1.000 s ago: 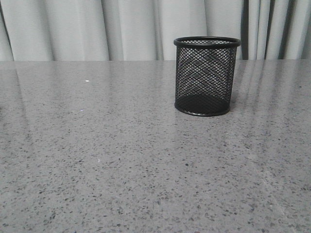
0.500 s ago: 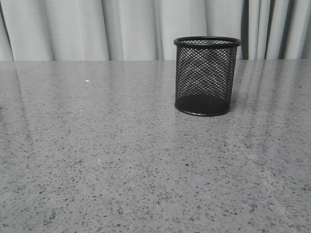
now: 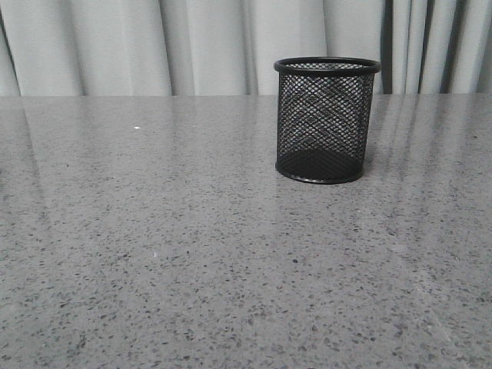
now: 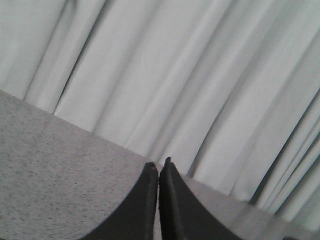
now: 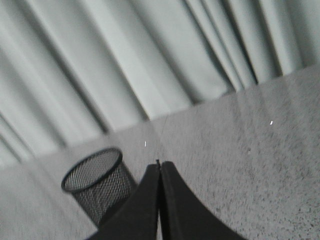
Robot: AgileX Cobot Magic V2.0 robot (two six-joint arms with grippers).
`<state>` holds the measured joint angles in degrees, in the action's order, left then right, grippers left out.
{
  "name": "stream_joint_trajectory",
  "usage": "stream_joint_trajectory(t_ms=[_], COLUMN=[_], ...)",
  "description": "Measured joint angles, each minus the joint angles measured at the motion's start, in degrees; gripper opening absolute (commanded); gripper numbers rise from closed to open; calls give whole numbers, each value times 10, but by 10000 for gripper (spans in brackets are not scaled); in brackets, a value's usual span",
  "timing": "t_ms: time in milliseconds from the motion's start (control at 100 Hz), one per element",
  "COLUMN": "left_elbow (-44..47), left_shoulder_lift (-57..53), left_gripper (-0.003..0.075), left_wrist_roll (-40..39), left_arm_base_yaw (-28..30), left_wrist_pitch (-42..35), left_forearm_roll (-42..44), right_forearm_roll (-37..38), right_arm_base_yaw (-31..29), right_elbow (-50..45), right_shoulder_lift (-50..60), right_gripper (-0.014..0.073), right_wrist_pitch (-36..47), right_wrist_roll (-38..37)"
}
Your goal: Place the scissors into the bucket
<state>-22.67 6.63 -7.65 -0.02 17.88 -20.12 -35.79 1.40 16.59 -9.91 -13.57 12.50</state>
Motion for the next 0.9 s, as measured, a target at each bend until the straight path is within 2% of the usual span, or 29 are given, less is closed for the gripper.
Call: stream_joint_trajectory(t_ms=[80,280,390,490,580,680,750,810,900], left_elbow=[-82,-246,-299,-327,-343,-347,-347,-348,-348], left_shoulder_lift=[58,210,266,301,330,357,374,392,417], left_gripper=[-21,-20,-20,1,84,269,386,429,424], left_wrist_roll=[35,162,195,215,237,247,248,249,254], left_arm_base_yaw=[0,0,-6,-41,-90,-141,-168,-183,-196], left_wrist_pitch=[80,271,335,362,389,417,432,443,448], left_forearm_roll=[60,124,151,182,215,252,272,286,305], right_forearm_roll=[31,101,126,142,156,163,164,165,165], right_arm_base_yaw=[0,17,30,37,39,39,39,39,39], right_elbow=[58,193,242,273,297,312,318,320,321], right_shoulder_lift=[-67,-215,-270,-305,-329,-342,-347,-348,-348], right_gripper=[-44,-45,-44,-32,62,281,404,440,437], right_wrist_pitch=[-53,-167,-215,-256,-296,-323,-332,-335,-337], right_wrist_roll=[3,4,4,5,5,6,6,6,6])
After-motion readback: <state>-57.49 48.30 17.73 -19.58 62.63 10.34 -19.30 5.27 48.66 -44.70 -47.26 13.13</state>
